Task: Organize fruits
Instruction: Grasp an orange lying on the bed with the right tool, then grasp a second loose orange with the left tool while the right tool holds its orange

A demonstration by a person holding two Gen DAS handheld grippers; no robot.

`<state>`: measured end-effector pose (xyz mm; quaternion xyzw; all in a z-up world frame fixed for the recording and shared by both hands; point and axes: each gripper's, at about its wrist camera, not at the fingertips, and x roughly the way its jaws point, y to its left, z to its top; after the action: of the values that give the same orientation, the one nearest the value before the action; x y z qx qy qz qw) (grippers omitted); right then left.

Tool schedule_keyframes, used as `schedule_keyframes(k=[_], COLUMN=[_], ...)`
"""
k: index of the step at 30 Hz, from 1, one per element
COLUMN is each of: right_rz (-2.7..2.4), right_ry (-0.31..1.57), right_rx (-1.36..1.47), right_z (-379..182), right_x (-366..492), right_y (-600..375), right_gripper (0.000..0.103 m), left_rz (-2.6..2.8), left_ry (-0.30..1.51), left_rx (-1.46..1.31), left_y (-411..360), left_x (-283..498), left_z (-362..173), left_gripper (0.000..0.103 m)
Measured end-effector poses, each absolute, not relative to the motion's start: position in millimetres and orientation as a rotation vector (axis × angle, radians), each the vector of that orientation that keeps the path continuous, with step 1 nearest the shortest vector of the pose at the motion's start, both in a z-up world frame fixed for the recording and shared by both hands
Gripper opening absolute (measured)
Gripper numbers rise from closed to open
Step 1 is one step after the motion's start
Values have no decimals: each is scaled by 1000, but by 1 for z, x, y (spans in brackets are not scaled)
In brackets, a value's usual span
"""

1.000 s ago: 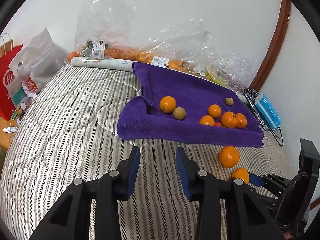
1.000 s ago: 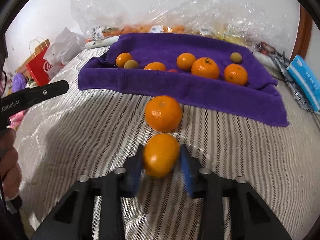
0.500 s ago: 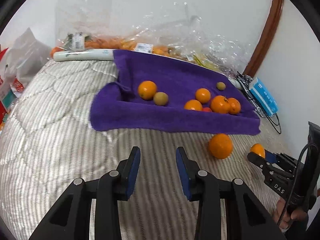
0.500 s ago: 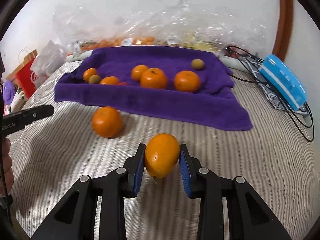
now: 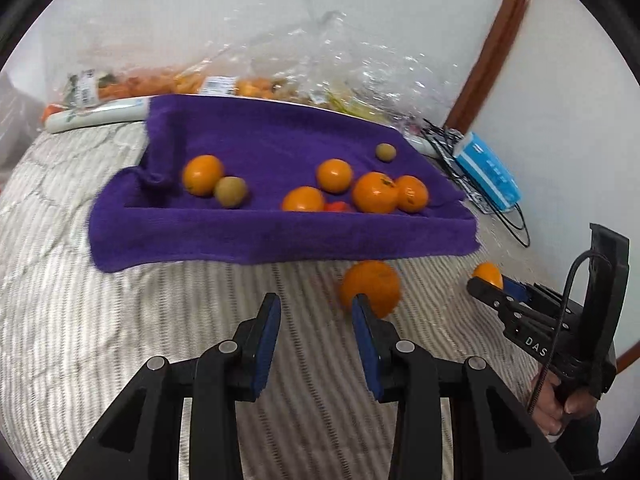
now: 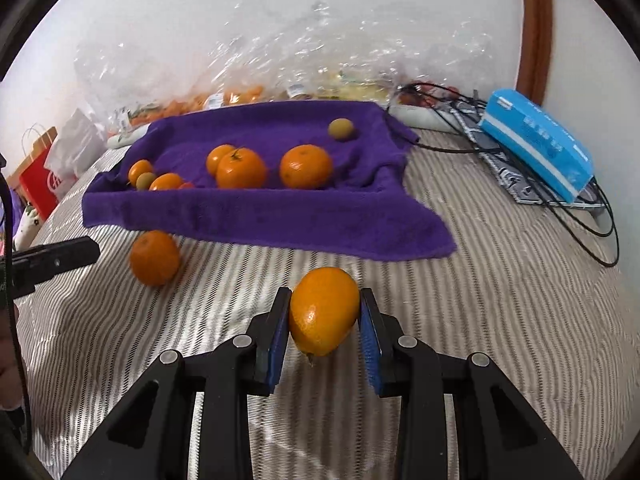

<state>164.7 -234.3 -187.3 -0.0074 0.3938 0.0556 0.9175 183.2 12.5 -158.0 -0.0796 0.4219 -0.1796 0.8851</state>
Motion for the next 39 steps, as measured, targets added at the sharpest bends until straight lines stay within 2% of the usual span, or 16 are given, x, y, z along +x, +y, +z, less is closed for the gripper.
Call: schedule_keyframes(k=[4,18,33,39], right_rz=[97,104,197,193], right_ry=[793,791,833,871], right_rx=[-10,19,33,22], right_z=[-183,-186,-191,-197], right_x=[163,161,165,173], right_y=[-243,-250,-198,-182], right_gripper=[33,33,33,33], left_rz=[-424,-386,-163,-142], left_ry=[888,916,905,865], left_rx=[-151,-49,-71,-82], left_y=[-7,-46,40,49], left_x=[188,199,170,168], left_z=[-160,-176,-169,-176], left_gripper=[39,39,39,40])
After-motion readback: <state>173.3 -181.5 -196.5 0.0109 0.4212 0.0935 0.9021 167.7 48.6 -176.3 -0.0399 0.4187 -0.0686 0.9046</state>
